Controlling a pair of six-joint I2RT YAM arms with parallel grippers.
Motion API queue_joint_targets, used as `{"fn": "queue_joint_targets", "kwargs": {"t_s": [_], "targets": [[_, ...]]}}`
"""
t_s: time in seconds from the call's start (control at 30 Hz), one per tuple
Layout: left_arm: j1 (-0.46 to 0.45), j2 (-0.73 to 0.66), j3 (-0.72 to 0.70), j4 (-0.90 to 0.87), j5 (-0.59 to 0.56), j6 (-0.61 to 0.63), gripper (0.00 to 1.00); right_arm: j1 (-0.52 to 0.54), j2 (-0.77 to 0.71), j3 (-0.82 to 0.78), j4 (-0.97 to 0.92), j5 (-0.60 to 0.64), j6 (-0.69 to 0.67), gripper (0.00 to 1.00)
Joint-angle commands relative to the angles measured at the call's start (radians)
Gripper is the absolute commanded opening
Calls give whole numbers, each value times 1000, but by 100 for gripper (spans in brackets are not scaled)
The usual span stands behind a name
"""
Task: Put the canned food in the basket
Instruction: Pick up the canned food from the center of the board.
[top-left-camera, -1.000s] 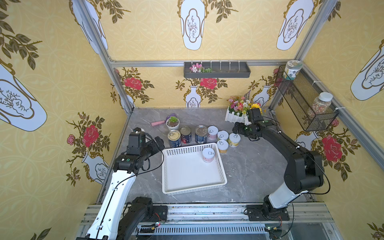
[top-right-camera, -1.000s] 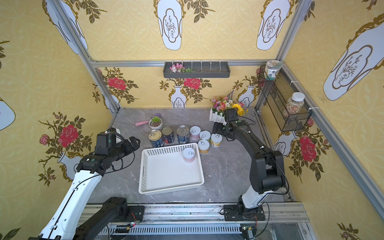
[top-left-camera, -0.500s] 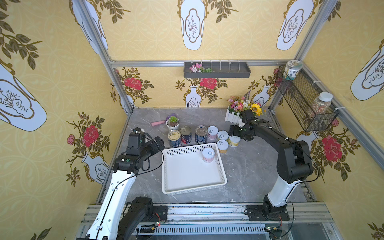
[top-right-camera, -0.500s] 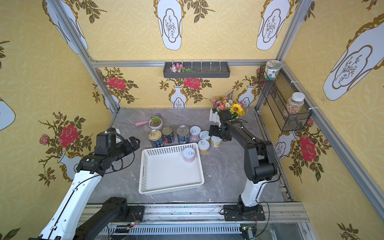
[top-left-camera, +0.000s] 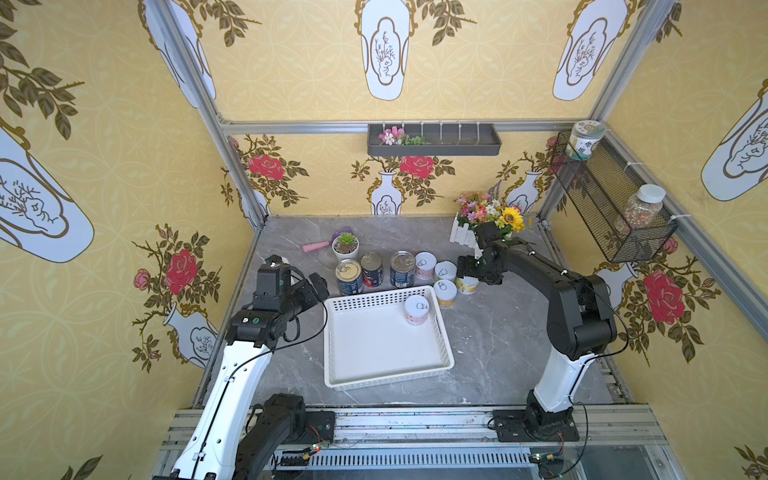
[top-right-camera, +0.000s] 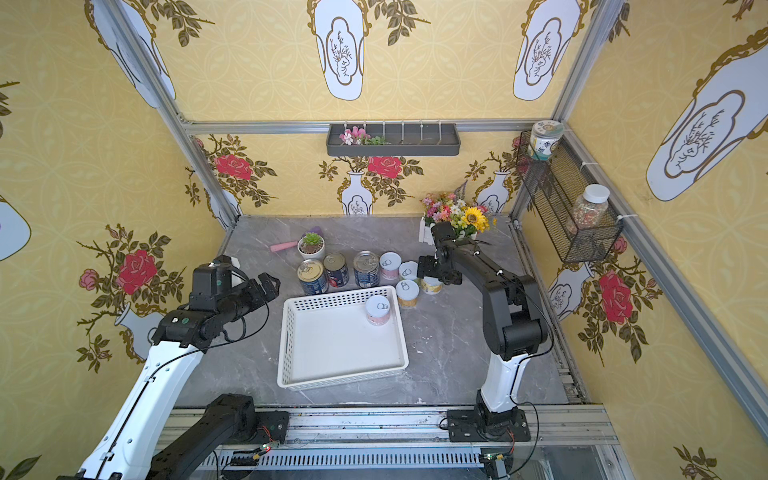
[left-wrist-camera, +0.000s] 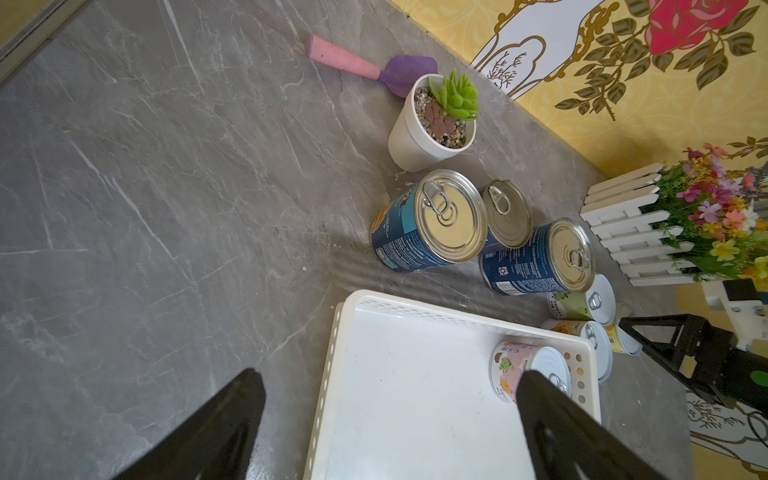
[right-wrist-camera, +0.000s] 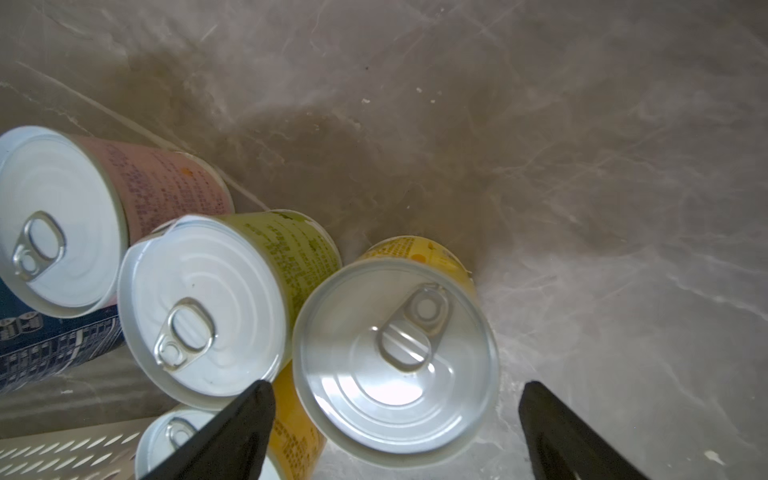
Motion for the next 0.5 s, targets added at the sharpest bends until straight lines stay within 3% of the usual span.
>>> {"fn": "queue_joint_targets", "kwargs": {"t_s": [0.0,0.47], "targets": [[0,0,-8,13,0,5,100,3,-17,-14,-10,16,2,95],[0,-2,-8,12,-1,3,100,8,51,23,-10,17,-19,95]]}}
